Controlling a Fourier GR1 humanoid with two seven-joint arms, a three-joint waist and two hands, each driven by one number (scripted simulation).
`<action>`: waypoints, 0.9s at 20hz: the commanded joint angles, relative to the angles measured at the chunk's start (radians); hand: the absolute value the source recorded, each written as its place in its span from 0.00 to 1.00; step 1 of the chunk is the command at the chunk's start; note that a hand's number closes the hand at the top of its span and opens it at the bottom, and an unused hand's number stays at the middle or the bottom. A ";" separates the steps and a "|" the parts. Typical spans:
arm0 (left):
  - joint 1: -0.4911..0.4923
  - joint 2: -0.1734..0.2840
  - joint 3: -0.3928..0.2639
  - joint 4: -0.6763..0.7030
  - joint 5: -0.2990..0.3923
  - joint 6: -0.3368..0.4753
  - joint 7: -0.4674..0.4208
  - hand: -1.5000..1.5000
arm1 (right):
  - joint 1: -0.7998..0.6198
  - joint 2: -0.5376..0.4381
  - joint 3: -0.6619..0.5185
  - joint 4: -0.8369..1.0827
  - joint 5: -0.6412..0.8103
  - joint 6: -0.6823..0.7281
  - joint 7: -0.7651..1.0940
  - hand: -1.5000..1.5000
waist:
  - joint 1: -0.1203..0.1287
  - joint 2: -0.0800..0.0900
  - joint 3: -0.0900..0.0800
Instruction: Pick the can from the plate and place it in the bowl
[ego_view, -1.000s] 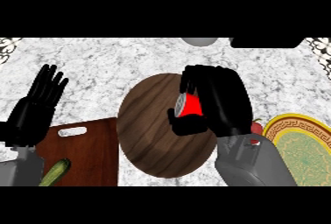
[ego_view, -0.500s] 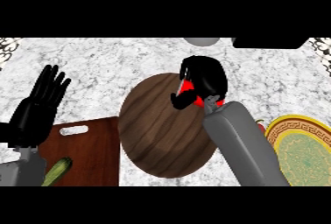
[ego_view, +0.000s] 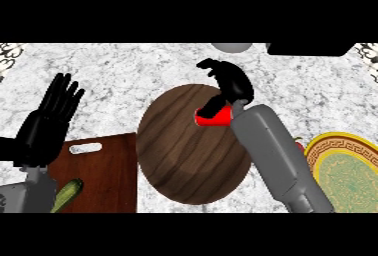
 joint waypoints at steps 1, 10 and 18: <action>-0.038 -0.006 -0.003 0.009 -0.007 0.022 0.019 0.50 | 0.005 0.001 -0.027 -0.004 -0.139 -0.132 -0.107 0.00 | -0.003 -0.002 0.001; -0.001 -0.006 0.013 0.030 -0.007 0.000 -0.026 0.50 | 0.017 -0.030 -0.283 -0.101 -0.341 -0.192 -0.164 0.00 | -0.030 -0.008 -0.001; 0.026 -0.004 0.020 -0.013 -0.008 0.012 -0.004 0.50 | 0.247 -0.268 -0.419 -0.267 -0.513 0.039 -0.207 0.00 | -0.042 -0.011 0.000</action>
